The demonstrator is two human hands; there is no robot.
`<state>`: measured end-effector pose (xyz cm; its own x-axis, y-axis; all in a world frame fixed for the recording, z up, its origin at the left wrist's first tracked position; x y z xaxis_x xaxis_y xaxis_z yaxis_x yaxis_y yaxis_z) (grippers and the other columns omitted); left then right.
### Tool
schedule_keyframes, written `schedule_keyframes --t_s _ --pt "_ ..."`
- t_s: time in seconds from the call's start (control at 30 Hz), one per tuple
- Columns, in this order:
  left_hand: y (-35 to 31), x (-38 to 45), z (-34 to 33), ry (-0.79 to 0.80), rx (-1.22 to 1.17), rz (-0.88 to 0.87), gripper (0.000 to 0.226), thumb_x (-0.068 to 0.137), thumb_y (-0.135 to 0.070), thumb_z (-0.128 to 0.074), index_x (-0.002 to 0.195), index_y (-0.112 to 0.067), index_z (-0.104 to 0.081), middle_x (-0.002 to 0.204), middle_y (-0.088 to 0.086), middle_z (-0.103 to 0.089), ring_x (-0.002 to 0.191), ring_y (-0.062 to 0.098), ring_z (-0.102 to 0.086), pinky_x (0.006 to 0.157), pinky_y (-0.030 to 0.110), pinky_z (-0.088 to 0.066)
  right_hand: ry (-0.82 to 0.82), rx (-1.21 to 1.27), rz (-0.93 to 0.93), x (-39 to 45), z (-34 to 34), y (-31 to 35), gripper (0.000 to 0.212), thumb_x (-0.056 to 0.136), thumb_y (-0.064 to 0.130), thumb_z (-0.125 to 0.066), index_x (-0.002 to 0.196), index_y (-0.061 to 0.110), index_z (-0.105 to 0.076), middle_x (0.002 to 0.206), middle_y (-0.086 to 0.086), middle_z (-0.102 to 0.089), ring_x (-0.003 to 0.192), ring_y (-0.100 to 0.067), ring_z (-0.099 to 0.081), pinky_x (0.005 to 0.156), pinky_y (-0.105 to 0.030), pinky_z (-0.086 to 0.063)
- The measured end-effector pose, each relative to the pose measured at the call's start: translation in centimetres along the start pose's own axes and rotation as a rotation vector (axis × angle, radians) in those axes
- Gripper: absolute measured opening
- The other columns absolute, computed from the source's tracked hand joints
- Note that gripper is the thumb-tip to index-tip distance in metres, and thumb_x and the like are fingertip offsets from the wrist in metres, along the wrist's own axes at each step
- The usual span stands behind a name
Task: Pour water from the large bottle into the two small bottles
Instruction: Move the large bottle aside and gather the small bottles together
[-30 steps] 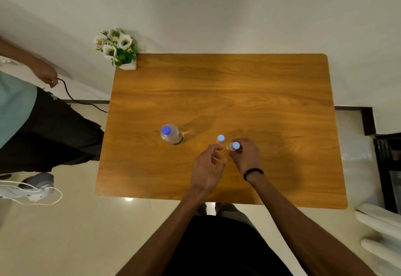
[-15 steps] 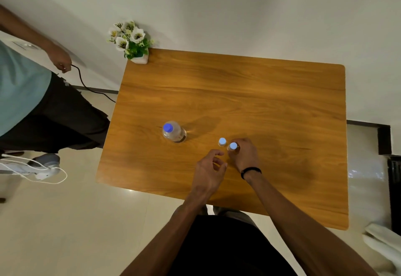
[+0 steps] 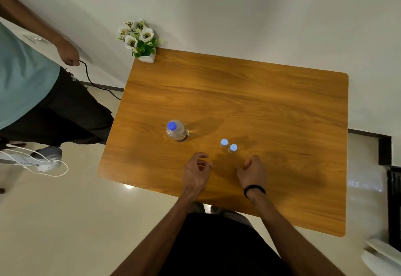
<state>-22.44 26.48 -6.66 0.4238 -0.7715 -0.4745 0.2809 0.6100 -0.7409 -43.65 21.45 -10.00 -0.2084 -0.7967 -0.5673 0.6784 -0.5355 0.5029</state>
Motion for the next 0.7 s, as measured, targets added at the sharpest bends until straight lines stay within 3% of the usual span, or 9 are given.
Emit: schedule_keyframes --t_s 0.1,0.2,0.27,0.33,0.4,0.47,0.57,0.7 --pt "1.2 0.4 2.6 -0.118 -0.063 0.071 0.023 0.095 -0.02 -0.071 0.118 -0.019 -0.067 0.095 -0.007 -0.071 0.089 0.005 -0.067 0.061 0.004 -0.049 0.233 0.015 -0.042 -3.0 -1.8 -0.5 0.033 0.08 0.019 -0.083 0.074 0.02 -0.051 0.071 0.001 -0.055 0.068 -0.018 -0.053 0.064 -0.031 -0.046" --pt "1.7 1.4 4.9 -0.198 -0.125 0.12 0.029 0.096 -0.019 -0.07 0.124 -0.022 -0.061 0.089 -0.01 -0.067 0.086 0.005 -0.066 0.057 0.007 -0.048 0.46 0.027 0.083 -5.6 -4.8 3.2 0.032 0.081 0.027 -0.085 0.075 0.023 -0.054 0.075 0.003 -0.058 0.072 -0.014 -0.054 0.068 -0.025 -0.045" --pt "1.7 2.3 6.1 -0.225 -0.117 0.12 0.033 0.097 -0.017 -0.067 0.128 -0.023 -0.058 0.089 -0.008 -0.067 0.08 0.001 -0.065 0.057 0.008 -0.046 0.439 0.055 0.193 -5.9 -6.1 7.2 0.029 0.081 0.028 -0.085 0.082 0.028 -0.057 0.082 0.009 -0.062 0.078 -0.011 -0.058 0.067 -0.02 -0.044" --pt "1.4 3.2 7.3 -0.248 -0.084 0.097 0.031 0.097 -0.012 -0.064 0.127 -0.019 -0.058 0.093 -0.003 -0.069 0.075 0.001 -0.063 0.058 0.008 -0.047 0.343 0.084 0.306 -5.5 -6.7 11.6 0.033 0.082 0.027 -0.084 0.103 0.031 -0.059 0.099 0.013 -0.064 0.089 -0.008 -0.062 0.07 -0.017 -0.047" --pt "1.2 4.0 8.4 -0.255 -0.048 0.073 0.027 0.096 -0.007 -0.061 0.122 -0.014 -0.061 0.096 0.004 -0.07 0.076 0.014 -0.066 0.065 0.022 -0.054 0.255 0.034 0.405 -4.6 -7.1 15.4 0.059 0.083 0.026 -0.084 0.134 0.029 -0.053 0.124 0.005 -0.06 0.103 -0.014 -0.064 0.083 -0.029 -0.057" --pt "1.2 4.6 9.0 -0.22 -0.015 0.039 0.024 0.095 -0.004 -0.059 0.118 -0.012 -0.061 0.096 0.005 -0.07 0.08 0.025 -0.068 0.071 0.041 -0.058 0.233 -0.04 0.429 -3.3 -8.0 17.9 0.082 0.082 0.025 -0.085 0.15 0.027 -0.04 0.145 -0.002 -0.049 0.12 -0.02 -0.06 0.098 -0.041 -0.055" --pt "1.1 5.9 10.4 -0.179 0.054 -0.002 0.021 0.098 -0.006 -0.057 0.118 -0.014 -0.058 0.103 0.006 -0.072 0.083 0.026 -0.069 0.072 0.046 -0.058 0.29 -0.063 0.446 -2.2 -9.9 20.0 0.091 0.08 0.031 -0.086 0.155 0.026 -0.035 0.154 -0.001 -0.042 0.134 -0.02 -0.05 0.106 -0.036 -0.047" --pt "0.8 8.3 12.2 -0.1 0.024 -0.048 0.034 0.095 -0.001 -0.056 0.125 -0.017 -0.057 0.11 0.0 -0.071 0.091 0.022 -0.07 0.077 0.046 -0.059 0.243 -0.014 0.498 -1.8 -11.5 20.7 0.069 0.078 0.038 -0.086 0.138 0.025 -0.054 0.137 0.003 -0.061 0.119 -0.017 -0.061 0.09 -0.02 -0.045"
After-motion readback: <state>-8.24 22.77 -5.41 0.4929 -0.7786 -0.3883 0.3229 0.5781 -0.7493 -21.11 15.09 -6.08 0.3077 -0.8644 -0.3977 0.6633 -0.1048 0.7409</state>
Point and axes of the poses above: each hand's wrist, its own x-axis towards the middle knuckle, its own z-axis out of the back of the hand, y = z × x, the point moved 6 cm from there along x, towards the middle knuckle
